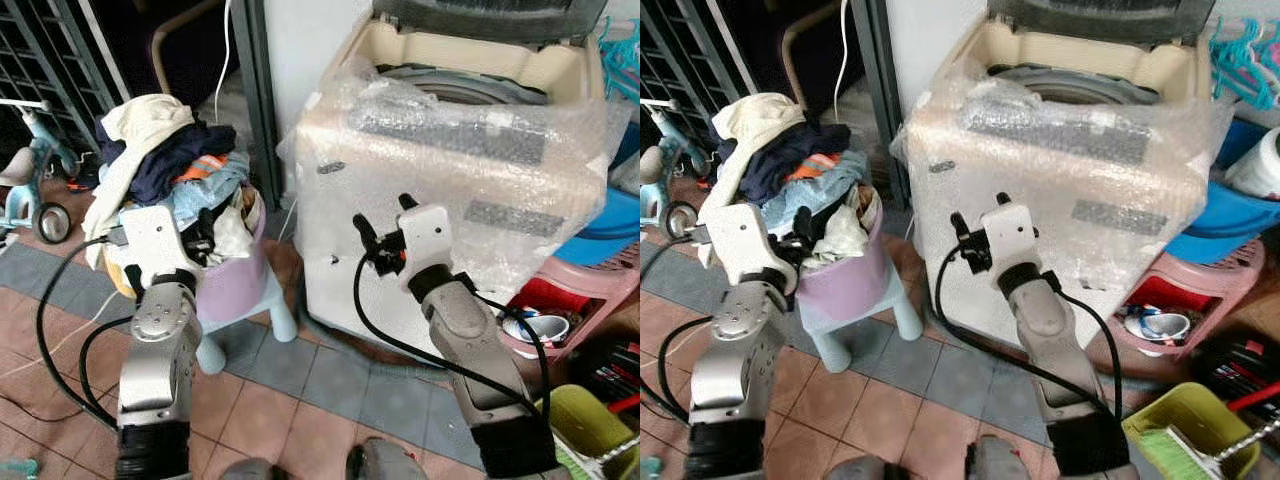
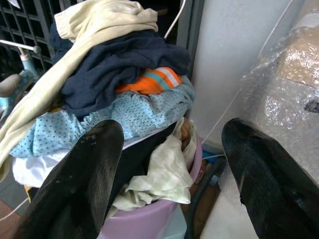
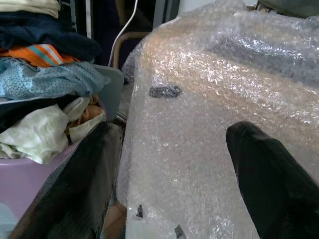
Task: Clothes washing
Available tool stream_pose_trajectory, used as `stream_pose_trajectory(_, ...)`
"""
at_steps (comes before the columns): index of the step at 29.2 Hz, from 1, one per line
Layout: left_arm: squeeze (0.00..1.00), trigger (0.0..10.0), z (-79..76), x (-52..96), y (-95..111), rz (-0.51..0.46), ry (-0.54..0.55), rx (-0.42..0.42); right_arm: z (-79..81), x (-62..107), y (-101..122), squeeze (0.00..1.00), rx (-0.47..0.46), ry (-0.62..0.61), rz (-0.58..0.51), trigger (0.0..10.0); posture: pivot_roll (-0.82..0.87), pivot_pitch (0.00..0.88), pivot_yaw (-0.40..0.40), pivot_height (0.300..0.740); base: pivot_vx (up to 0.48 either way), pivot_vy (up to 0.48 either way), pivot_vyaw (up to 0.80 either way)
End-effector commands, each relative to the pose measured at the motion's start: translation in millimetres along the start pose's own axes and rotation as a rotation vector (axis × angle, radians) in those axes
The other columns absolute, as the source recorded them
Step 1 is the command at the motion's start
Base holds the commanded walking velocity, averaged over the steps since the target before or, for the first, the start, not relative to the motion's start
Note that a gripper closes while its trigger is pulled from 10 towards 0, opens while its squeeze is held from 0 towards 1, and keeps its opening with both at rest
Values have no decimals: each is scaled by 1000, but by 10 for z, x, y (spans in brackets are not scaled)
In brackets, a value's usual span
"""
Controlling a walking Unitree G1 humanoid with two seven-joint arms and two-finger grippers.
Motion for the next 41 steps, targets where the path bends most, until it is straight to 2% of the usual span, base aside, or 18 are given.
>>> stream_pose_trajectory(1, 0, 10000, 73, 14, 16, -8, 11, -23, 113, 11, 139, 0, -35, 43, -69, 10000, -41, 154, 14, 740, 259, 405, 0)
stream_pose_trajectory(4, 0, 10000, 68, 35, -6, -18, 8, -61, 121, 40, 142, 0, -33, 36, -80, 10000, -41, 157, 17, 740, 259, 405, 0)
stream_pose_trajectory(7, 0, 10000, 64, 86, -38, -7, 0, -52, 121, 80, 182, 0, -15, 34, -109, 10000, -35, 163, 17, 740, 256, 405, 346)
stream_pose_trajectory(12, 0, 10000, 12, 155, -77, 13, -7, -14, 65, 124, 154, 0, -54, 15, -93, 10000, -19, 165, -1, 740, 155, 350, 800)
stream_pose_trajectory(15, 0, 10000, -9, 178, -25, -21, -12, -25, 35, 103, 164, 0, -50, 14, -95, 10000, -9, 167, -12, 740, 0, 0, 800)
stream_pose_trajectory(25, 0, 10000, 63, 222, -25, -31, -5, -36, 12, 32, 278, 0, -5, 15, -140, 10000, -8, 181, -6, 740, 0, 0, 796)
stream_pose_trajectory(28, 0, 10000, 59, 215, -29, -29, -6, -28, -14, 37, 286, 0, -29, 0, -152, 10000, -8, 179, -4, 740, 366, 0, 0)
stream_pose_trajectory(41, 0, 10000, -7, 192, -8, -43, -38, -27, -77, -2, 369, 0, 26, -64, -199, 10000, -17, 161, 7, 740, 400, 0, 0)
Point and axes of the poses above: a point about 5 cm out from each wrist's last joint towards the gripper, its own x axis pointing back from the gripper into the wrist, its own y axis along the axis of the wrist's last joint, z = x × y, the point moved 2 cm from there along -x, pointing out of the wrist towards the gripper, and after that the axes turned 13 degrees about -x, right-handed, at the moved point
